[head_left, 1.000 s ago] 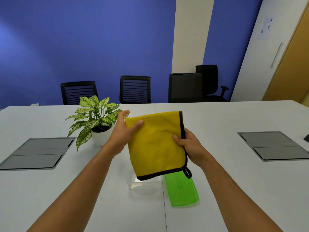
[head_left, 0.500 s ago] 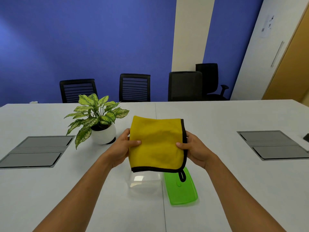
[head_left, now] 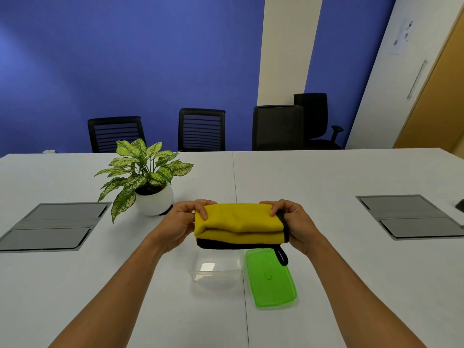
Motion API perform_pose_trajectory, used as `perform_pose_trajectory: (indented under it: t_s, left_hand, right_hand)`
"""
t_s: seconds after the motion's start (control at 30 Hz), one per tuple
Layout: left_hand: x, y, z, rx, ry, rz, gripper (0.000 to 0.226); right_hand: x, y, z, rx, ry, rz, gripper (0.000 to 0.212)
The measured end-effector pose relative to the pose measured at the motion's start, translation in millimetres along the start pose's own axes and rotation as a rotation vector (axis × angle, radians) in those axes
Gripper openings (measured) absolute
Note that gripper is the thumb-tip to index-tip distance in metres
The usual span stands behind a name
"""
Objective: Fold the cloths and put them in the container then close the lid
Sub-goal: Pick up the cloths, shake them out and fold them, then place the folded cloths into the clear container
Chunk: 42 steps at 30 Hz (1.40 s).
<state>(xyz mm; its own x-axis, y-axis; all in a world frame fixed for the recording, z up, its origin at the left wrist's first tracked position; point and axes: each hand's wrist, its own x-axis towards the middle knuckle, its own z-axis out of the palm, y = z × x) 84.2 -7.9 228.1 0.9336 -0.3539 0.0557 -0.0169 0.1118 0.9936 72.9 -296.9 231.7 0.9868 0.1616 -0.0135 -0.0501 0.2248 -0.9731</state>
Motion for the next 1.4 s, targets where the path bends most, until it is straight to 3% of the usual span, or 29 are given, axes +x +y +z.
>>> perform_pose_trajectory:
  t_s: [0.17,0.27,0.57,0.83,1.17,1.27,1.4]
  left_hand:
    - [0,-5,-7,-0.132,0.01,-0.112,0.032]
    - [-2,-17,-8,-0.023,0.048,-0.123,0.012]
    - [-6,-57,-12,0.325,0.31,-0.146,0.019]
    - [8,-103,-23,0.582,0.439,-0.251,0.026]
    - [50,-165,-54,0.91,0.256,-0.353,0.042]
    - [65,-186,-56,0.925,0.281,-0.438,0.034]
    - [83,-212,-47,1.094,0.285,-0.421,0.032]
  right_hand:
    - [4,11,-10,0.104,-0.034,0.119,0.038]
    - [6,21,-11,0.126,-0.042,0.155,0.028]
    - [13,68,2,-0.298,0.061,0.123,0.025]
    - [45,124,16,-0.598,0.149,0.14,0.024]
    - [103,189,21,-0.899,0.002,0.176,0.033]
    - [119,211,17,-0.982,-0.032,0.197,0.032]
    - [136,235,17,-1.135,-0.098,0.204,0.031]
